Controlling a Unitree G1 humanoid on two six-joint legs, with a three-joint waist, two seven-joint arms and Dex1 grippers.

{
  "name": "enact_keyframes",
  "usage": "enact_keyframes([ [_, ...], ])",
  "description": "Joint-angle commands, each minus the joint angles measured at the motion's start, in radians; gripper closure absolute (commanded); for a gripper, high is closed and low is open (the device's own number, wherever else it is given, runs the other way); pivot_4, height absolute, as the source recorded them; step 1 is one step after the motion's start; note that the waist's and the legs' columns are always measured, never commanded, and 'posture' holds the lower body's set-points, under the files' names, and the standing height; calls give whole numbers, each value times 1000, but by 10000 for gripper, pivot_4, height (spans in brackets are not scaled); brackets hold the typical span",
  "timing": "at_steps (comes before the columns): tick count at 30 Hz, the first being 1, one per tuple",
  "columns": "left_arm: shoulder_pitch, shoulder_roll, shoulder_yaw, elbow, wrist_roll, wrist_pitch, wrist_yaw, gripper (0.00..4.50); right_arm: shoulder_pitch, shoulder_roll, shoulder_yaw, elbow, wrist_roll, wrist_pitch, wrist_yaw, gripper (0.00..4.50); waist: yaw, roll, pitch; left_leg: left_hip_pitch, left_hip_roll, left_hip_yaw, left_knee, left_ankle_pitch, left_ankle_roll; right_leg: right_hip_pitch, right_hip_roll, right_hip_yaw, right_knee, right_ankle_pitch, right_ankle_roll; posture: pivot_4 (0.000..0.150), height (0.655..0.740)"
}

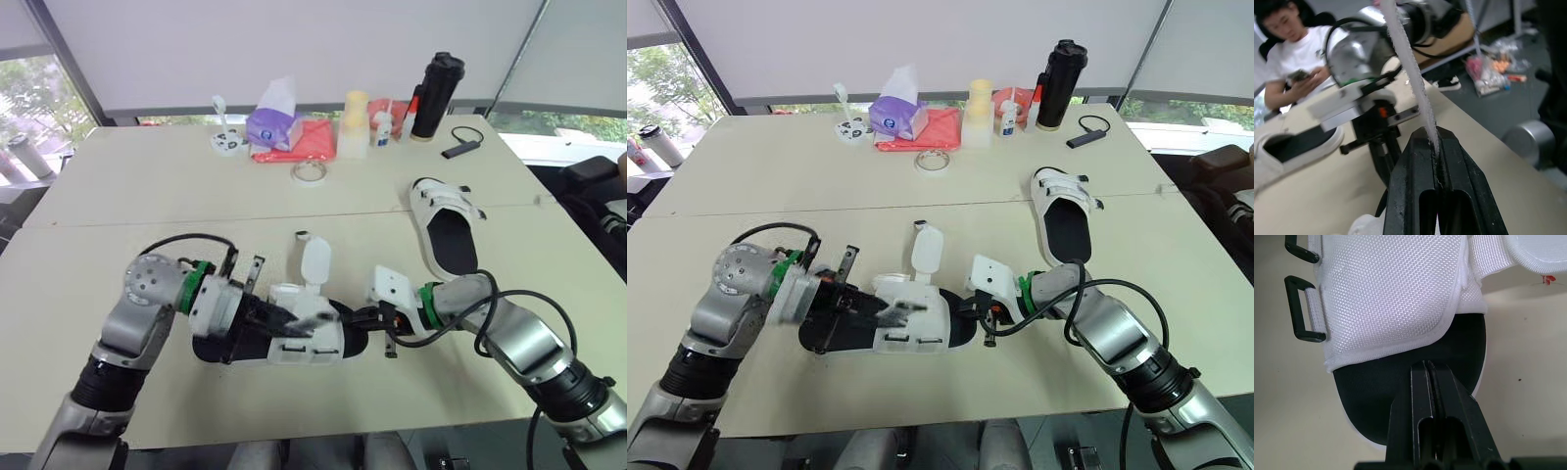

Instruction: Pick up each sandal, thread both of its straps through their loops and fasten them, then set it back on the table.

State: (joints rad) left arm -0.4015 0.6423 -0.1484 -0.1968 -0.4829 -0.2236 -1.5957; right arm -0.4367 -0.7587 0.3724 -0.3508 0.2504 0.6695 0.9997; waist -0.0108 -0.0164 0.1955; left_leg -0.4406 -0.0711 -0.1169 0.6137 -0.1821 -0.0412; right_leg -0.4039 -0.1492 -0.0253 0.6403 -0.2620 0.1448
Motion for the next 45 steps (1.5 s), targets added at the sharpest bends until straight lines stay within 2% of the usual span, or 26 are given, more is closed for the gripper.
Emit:
enact_keyframes([
  [1, 15, 76, -61, -17, -49, -145, -19, 44750, -1, -4, -11, -1, -11, -9, 6, 45000, 0, 0, 0, 0, 0, 0, 0, 0, 0, 0, 0, 0, 0, 0, 0, 1500, 7400],
  [6, 28, 184, -166, -16, -89, -316, -19, 44750, -3, -3, -10, 5, -17, -15, 9, 45000, -1, 0, 0, 0, 0, 0, 0, 0, 0, 0, 0, 0, 0, 0, 0, 1500, 7400],
  [11, 19, 249, -261, -4, -84, -461, -19, 44750, -7, 0, -10, 13, -22, -20, 11, 45000, -1, 1, 0, 0, 0, 0, -1, 0, 0, 0, 0, 0, -1, 0, 0, 1500, 7400],
  [14, -1, 237, -279, 1, -69, -511, -19, 36470, -8, -1, -10, 19, -25, -26, 13, 45000, 1, 1, 0, 0, 0, 0, -1, 0, 0, 0, 0, 0, 0, 0, 0, 1500, 7400],
  [21, -25, 237, -307, 27, -54, -569, -19, 1708, -17, 2, -8, 28, -26, -29, 16, 45000, -1, 1, 0, 0, 0, 0, 0, 0, 1, 0, 0, 0, 0, 1, 3, 1500, 7400],
  [22, -28, 238, -310, 31, -47, -583, -19, 697, -17, 3, -8, 28, -26, -28, 16, 45000, -1, 1, 0, 0, 0, 0, 0, 0, 1, 0, 1, 0, 0, 2, 3, 1500, 7400],
  [28, -65, 250, -271, 64, -5, -534, -19, 697, -22, 7, -4, 32, -27, -34, 24, 45000, -1, 1, 0, 0, 0, 0, 0, 0, 1, 0, 1, 0, 0, 2, 3, 1500, 7400],
  [34, -70, 308, -177, 74, 5, -334, 31, 697, -28, 11, -2, 30, -26, -36, 33, 45000, -3, 1, 0, 0, 0, 0, 0, 0, 1, -1, 1, 0, 3, 2, 4, 1500, 7400],
  [38, -67, 382, -85, 65, -66, 7, 138, 697, -34, 13, 2, 24, -30, -43, 44, 45000, -4, 1, 0, 0, 0, -1, 0, 0, 1, -1, 1, 0, 6, 1, 4, 1500, 7400],
  [40, -61, 415, -43, 37, -155, 238, 211, 697, -39, 14, 5, 23, -35, -48, 50, 45000, -4, 1, 1, 1, 0, -1, 0, 0, 1, -1, 1, 0, 6, 1, 5, 1500, 7400],
  [42, -73, 397, 14, 35, -264, 429, 307, 697, -46, 12, 11, 24, -44, -58, 58, 45000, -5, 1, 1, 1, 0, -1, 0, 0, 1, -2, 1, 0, 6, 1, 5, 1500, 7400],
  [45, -87, 348, 91, 33, -360, 595, 406, 697, -50, 11, 16, 21, -51, -64, 69, 45000, -5, 1, 1, 1, 0, -2, 0, 0, 1, -2, 2, 0, 7, 1, 5, 1500, 7400],
])
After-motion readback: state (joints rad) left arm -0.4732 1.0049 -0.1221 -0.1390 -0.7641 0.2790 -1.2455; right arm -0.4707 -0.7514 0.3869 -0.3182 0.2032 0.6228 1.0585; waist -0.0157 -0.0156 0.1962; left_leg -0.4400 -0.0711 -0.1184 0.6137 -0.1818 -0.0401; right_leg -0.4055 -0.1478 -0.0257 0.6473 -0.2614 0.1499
